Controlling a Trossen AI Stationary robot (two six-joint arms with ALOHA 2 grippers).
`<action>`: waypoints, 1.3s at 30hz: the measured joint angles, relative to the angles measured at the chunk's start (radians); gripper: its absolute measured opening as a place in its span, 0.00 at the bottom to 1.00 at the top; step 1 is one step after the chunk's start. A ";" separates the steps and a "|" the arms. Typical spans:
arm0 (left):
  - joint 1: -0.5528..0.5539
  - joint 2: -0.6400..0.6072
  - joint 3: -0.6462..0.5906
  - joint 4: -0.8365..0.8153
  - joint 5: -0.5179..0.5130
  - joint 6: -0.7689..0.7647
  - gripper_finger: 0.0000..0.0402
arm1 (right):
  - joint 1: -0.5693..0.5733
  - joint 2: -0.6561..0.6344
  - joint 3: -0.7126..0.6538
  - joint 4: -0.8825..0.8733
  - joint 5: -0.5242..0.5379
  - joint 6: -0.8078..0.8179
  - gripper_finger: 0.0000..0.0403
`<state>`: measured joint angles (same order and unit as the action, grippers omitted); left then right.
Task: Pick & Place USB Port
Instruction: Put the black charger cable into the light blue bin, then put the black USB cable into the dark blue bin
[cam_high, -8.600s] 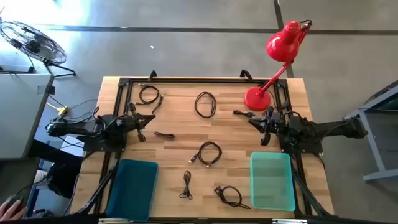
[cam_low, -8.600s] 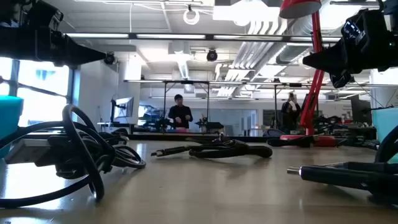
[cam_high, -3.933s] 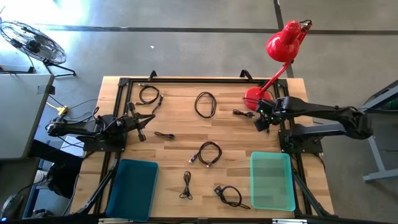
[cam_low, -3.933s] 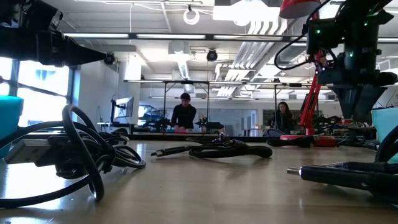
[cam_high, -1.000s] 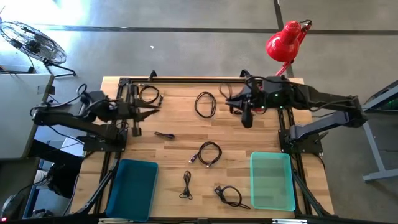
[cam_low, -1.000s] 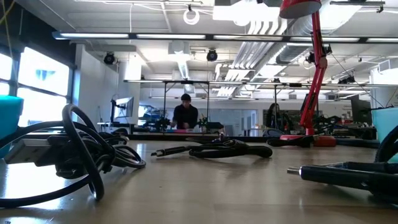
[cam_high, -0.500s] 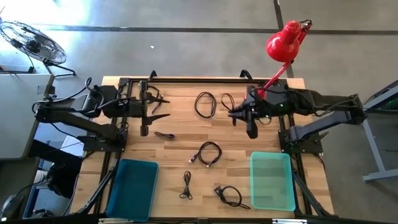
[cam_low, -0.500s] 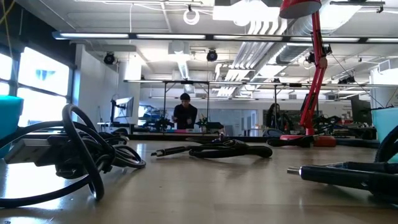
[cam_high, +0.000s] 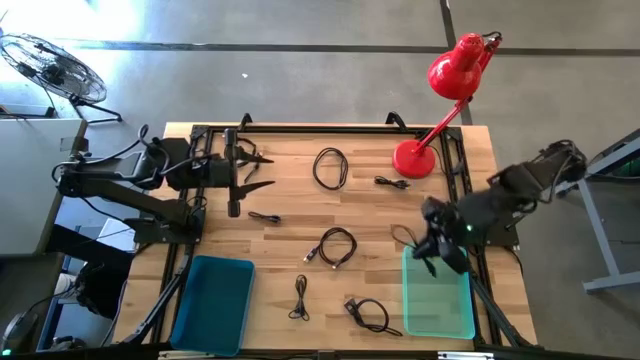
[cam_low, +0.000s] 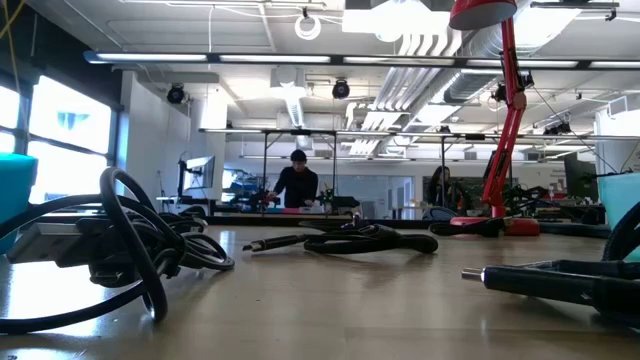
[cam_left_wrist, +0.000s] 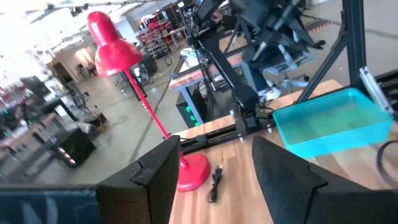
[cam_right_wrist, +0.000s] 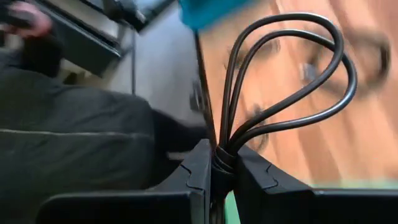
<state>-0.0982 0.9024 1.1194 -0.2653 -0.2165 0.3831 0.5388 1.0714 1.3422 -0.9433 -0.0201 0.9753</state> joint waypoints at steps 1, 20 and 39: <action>0.000 0.000 0.000 0.000 0.001 -0.023 0.49 | 0.032 0.008 0.000 -0.035 0.020 0.062 0.08; 0.000 -0.001 0.000 -0.121 0.074 -0.134 0.49 | 0.164 0.413 -0.046 -0.356 -0.100 0.547 0.08; 0.000 -0.002 -0.001 -0.273 0.174 -0.127 0.49 | 0.126 0.456 -0.196 -0.173 0.015 0.722 0.33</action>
<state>-0.0982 0.9009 1.1187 -0.5378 -0.0422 0.2565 0.6651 1.5272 1.1460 -1.1160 -0.0054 1.6974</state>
